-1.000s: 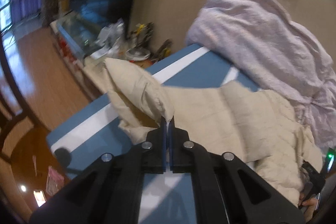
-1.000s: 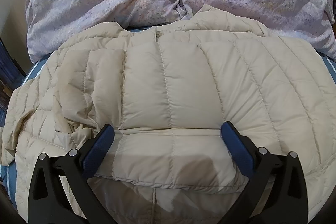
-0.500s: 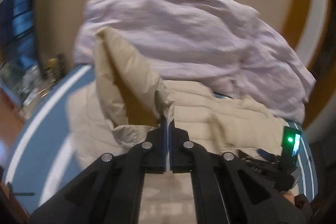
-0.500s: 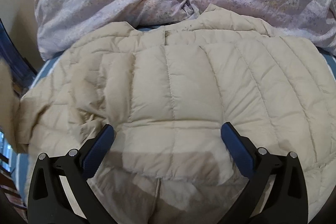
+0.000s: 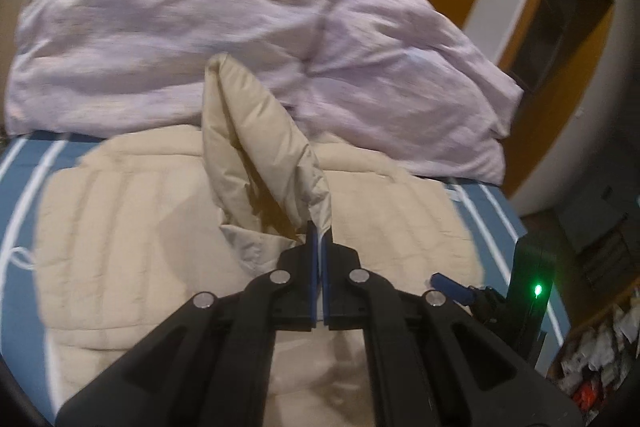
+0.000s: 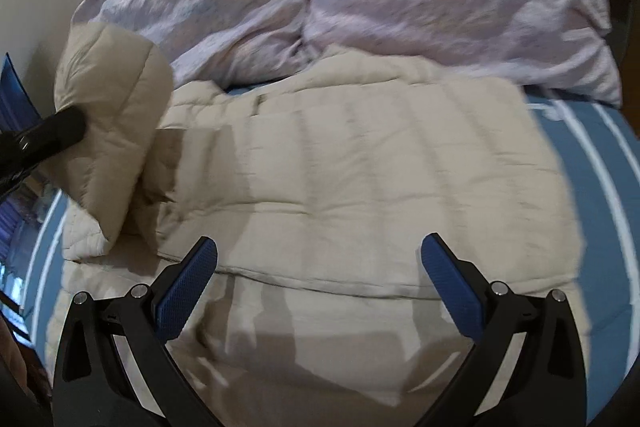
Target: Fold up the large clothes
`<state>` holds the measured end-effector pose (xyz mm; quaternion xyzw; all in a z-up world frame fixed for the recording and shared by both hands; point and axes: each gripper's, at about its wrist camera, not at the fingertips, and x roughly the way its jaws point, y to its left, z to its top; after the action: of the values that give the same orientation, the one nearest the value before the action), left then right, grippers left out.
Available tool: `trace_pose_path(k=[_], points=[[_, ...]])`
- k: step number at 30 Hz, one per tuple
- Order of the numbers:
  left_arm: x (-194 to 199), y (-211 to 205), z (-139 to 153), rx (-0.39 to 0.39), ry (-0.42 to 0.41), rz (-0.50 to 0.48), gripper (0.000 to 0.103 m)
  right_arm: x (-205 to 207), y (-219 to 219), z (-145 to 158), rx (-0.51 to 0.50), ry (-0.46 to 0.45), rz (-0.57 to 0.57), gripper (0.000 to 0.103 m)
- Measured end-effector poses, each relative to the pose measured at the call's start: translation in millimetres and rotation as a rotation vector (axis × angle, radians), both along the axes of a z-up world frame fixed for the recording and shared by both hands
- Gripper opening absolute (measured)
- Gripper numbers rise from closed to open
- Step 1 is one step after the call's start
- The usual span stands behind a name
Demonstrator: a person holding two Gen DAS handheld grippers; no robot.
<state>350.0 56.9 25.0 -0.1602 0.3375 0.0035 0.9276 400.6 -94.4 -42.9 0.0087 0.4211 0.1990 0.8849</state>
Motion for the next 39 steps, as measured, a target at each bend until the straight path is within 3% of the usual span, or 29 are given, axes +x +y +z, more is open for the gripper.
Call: trace_pose_path(k=[8, 9, 11, 13, 16, 20, 26, 30, 34, 39], points=[[32, -54, -14, -0.033, 0.053, -0.116, 0.005, -4, -35, -1, -0.001, -0.029, -0.054, 0.102], [31, -53, -15, -0.033, 0.052, -0.112, 0.01, -5, -37, -1, 0.005, -0.031, -0.057, 0.102], [23, -47, -13, -0.041, 0.043, -0.114, 0.038, -7, -40, 3, 0.025, -0.045, -0.06, 0.102], [13, -37, -8, -0.041, 0.024, -0.094, 0.05, -9, -39, 7, 0.043, -0.051, -0.051, 0.094], [-1, -20, 1, -0.037, -0.002, -0.073, 0.055, -13, -32, 13, 0.074, -0.056, -0.031, 0.081], [-19, 8, 3, 0.075, -0.006, 0.014, 0.057, -19, -8, 22, 0.087, -0.079, 0.022, 0.062], [-33, 52, -20, 0.136, 0.071, 0.132, 0.057, -10, 33, 22, 0.066, -0.085, 0.062, 0.042], [-37, 75, -36, 0.148, 0.112, 0.178, 0.057, 2, 49, 6, -0.002, -0.052, 0.051, 0.037], [-41, 93, -53, 0.114, 0.149, 0.206, 0.057, 20, 50, -32, -0.039, 0.071, 0.016, 0.035], [-71, 104, -54, 0.082, 0.148, 0.191, 0.059, 9, 34, -13, 0.04, 0.088, 0.023, 0.04]])
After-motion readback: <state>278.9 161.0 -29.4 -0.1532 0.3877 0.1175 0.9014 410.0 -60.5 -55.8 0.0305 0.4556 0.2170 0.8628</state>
